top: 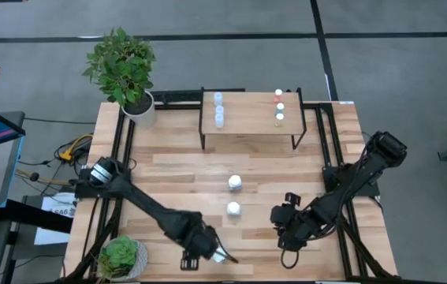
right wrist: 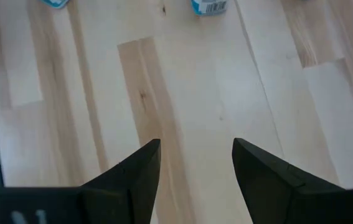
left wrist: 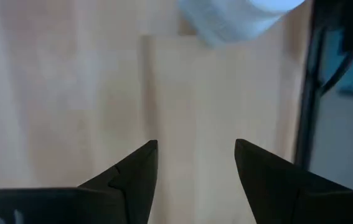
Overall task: Pick and place medicine bottles onto shelf by color
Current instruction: Put the bottom white pill bottle on the shelf
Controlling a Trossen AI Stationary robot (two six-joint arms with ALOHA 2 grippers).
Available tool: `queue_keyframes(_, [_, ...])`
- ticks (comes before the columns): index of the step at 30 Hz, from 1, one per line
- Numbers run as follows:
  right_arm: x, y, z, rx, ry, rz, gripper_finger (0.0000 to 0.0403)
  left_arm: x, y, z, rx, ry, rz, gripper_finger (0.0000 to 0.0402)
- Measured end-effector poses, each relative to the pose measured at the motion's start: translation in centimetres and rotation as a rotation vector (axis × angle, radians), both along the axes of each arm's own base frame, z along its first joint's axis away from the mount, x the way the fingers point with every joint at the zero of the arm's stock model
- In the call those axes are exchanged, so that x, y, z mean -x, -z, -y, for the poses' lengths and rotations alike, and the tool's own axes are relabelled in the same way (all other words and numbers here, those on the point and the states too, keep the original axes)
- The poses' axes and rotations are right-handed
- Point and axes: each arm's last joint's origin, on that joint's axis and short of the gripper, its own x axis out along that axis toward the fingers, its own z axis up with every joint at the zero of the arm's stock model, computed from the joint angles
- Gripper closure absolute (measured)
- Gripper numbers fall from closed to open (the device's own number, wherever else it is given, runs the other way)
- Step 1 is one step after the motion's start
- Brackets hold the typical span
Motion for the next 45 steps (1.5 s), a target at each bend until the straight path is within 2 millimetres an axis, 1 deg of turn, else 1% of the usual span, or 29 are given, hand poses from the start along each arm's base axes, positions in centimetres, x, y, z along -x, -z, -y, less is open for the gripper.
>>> queue_keyframes(2, [0.2,-0.2,0.0,-0.001,-0.006,0.002,0.0182,0.3,0.7,0.9,0.005,-0.057,0.033,0.0203])
queue_keyframes(5, [0.5,-0.7,0.2,-0.003,-0.006,0.005,0.0182,0.2,1.7,1.8,0.020,-0.168,0.097,0.0203])
queue_keyframes(7, [0.6,-0.9,0.4,-0.005,-0.007,0.008,0.0182,0.4,2.4,1.9,0.010,-0.229,0.100,0.0203])
queue_keyframes(8, [0.6,-1.0,0.4,-0.006,-0.009,0.010,0.0182,0.1,2.7,2.1,0.018,-0.255,0.112,0.0203])
queue_keyframes(11, [0.8,-1.3,0.5,0.003,-0.038,0.014,0.0182,-0.3,3.1,2.5,0.039,-0.289,0.145,0.0203])
queue_keyframes(13, [1.1,-1.5,0.5,0.010,-0.053,0.010,0.0182,-1.0,3.3,3.1,0.094,-0.294,0.197,0.0203])
queue_keyframes(17, [1.4,-1.7,0.4,0.013,-0.062,0.007,0.0182,-1.5,4.2,3.5,0.109,-0.321,0.221,0.0203])
queue_keyframes(19, [1.6,-1.7,0.3,0.013,-0.069,0.007,0.0182,-1.5,4.5,3.2,0.070,-0.353,0.220,0.0203])
queue_keyframes(22, [1.7,-1.7,0.2,0.014,-0.075,0.007,0.0182,-1.8,4.6,2.6,0.002,-0.404,0.280,0.0203])
queue_keyframes(25, [1.9,-1.7,-0.1,0.012,-0.085,0.008,0.0182,-2.4,4.4,1.9,-0.049,-0.452,0.347,0.0203])
queue_keyframes(27, [1.9,-1.7,-0.1,0.013,-0.087,0.008,0.0182,-2.9,4.4,1.3,-0.067,-0.454,0.367,0.0203])
queue_keyframes(31, [1.9,-1.7,-0.1,0.012,-0.086,0.009,0.0182,-4.2,4.3,-0.4,-0.104,-0.472,0.411,0.0203])
queue_keyframes(37, [1.9,-1.7,-0.2,-0.001,-0.069,0.014,0.0182,-6.7,3.6,-3.3,-0.121,-0.496,0.536,0.0203])
queue_keyframes(40, [2.0,-1.7,-0.2,-0.011,-0.050,0.012,0.0182,-7.2,3.6,-4.1,-0.107,-0.482,0.533,0.0203])
queue_keyframes(45, [2.4,-1.7,-0.6,-0.027,-0.043,0.012,0.0182,-6.8,3.7,-3.9,-0.079,-0.431,0.463,0.0203])
